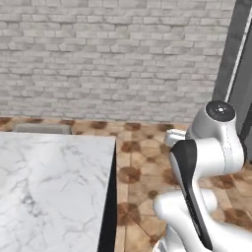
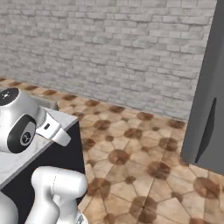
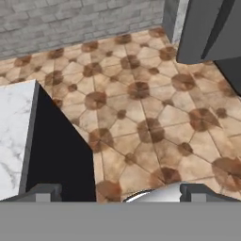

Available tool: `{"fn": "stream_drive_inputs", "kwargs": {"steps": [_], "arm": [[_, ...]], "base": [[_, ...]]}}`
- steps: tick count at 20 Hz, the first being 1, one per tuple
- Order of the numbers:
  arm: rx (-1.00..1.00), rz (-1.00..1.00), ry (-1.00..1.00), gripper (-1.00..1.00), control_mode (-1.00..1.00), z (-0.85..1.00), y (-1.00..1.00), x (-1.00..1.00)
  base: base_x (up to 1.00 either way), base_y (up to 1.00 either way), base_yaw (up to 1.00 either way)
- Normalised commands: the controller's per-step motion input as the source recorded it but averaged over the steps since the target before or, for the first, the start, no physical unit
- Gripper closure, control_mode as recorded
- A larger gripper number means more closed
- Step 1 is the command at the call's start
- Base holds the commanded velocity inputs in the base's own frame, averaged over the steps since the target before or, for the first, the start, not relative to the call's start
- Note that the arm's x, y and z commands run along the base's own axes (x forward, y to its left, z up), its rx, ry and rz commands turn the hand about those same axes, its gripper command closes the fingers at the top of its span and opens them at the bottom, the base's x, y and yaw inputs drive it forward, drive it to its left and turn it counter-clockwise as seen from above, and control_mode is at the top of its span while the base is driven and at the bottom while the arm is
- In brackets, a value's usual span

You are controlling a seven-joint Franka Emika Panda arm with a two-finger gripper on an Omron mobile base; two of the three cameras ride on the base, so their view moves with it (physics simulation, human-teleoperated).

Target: Pick the apple and orange from the fridge and place them on the plate next to the blender to make a fruit smoothie.

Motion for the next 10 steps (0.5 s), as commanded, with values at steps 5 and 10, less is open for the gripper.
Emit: {"fn": "stream_drive_inputs", "kwargs": {"steps": [5,10], "arm": [[0.0,0.0,0.0,-1.0,1.0,0.0,0.0,0.0],[0.0,0.0,0.0,-1.0,1.0,0.0,0.0,0.0]], "base": [[1.0,-0.24,0.07],[1.0,-0.28,0.05]]}}
